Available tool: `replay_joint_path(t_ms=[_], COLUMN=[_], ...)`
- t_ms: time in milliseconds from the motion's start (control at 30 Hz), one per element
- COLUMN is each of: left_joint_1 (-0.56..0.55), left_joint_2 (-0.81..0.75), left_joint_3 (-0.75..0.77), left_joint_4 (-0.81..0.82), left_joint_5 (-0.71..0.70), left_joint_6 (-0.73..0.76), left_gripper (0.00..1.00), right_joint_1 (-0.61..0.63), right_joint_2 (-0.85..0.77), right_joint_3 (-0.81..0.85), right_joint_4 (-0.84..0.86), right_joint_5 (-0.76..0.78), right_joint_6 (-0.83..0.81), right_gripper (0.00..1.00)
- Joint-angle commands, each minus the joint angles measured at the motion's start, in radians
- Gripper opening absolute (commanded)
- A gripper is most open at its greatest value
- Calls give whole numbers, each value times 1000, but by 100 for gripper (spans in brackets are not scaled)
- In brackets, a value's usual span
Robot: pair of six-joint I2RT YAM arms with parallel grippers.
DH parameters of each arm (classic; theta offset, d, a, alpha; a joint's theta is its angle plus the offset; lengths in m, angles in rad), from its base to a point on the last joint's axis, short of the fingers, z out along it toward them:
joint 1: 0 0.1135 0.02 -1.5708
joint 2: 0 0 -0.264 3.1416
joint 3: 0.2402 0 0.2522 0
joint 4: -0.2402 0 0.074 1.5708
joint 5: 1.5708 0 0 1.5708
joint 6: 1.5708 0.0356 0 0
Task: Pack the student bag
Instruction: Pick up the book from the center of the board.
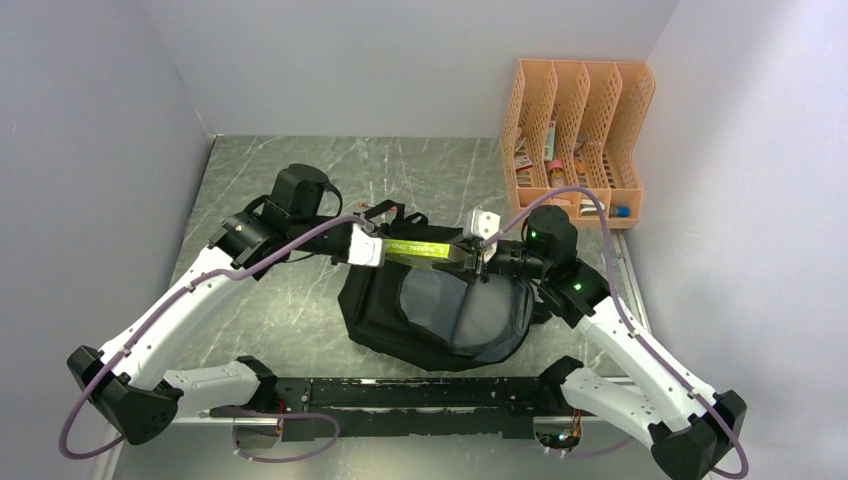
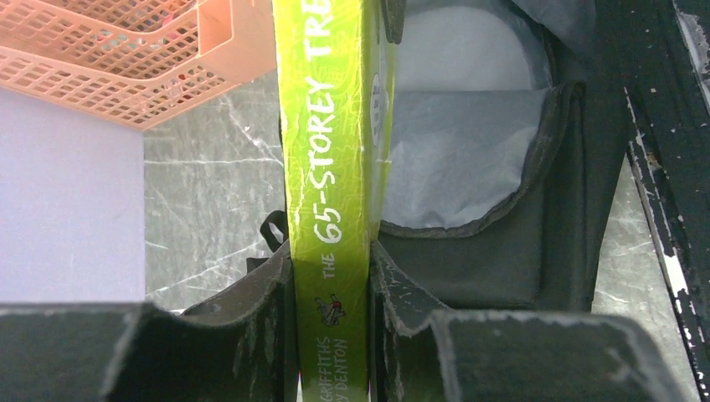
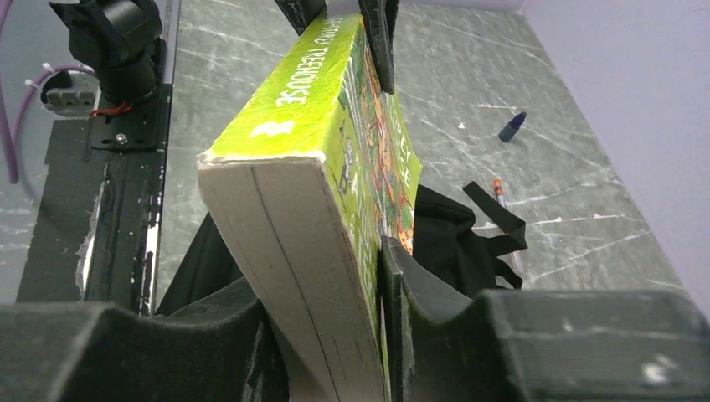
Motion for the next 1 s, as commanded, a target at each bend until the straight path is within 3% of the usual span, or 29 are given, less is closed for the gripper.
replay_joint_path(t_ms=[0, 100, 200, 233, 267, 333, 367, 467, 600, 667, 800, 967], left_joint_1=[-15, -15, -15, -14, -15, -15, -15, -15, -15, -15, -15, -15], left_joint_2=[-6, -6, -7, -7, -6, -5, -4, -7, -15, -16, 11, 91], left_joint_3=[45, 40, 32, 31, 29, 25, 23, 21, 11, 6, 12, 97], left_joint_4=[102, 142, 180, 190, 202, 235, 247, 303, 402, 453, 539, 506], left_joint_5=[71, 48, 19, 12, 2, -29, -47, -141, -278, -332, -458, -581], left_joint_6=[-15, -57, -102, -115, -130, -169, -185, -252, -354, -424, -594, -755], left_gripper=[5, 14, 38, 44, 64, 88, 95, 97, 97, 97, 89, 87], right_joint_1=[5, 5, 5, 5, 5, 5, 5, 5, 5, 3, 3, -5], right_joint_2=[-6, -16, -30, -35, -42, -51, -56, -68, -46, -6, 63, 135], right_joint_3=[-11, -11, -13, -16, -20, -28, -31, -43, -28, 7, 45, 89], right_joint_4=[41, 45, 56, 64, 76, 98, 109, 150, 210, 203, 190, 125], right_joint_5=[-15, -5, 11, 21, 33, 65, 86, 189, 523, 617, 812, 1070], right_joint_6=[10, 13, 18, 24, 31, 44, 51, 75, 222, 282, 506, 766], right_gripper=[33, 20, 0, 0, 0, 0, 0, 0, 0, 0, 0, 0])
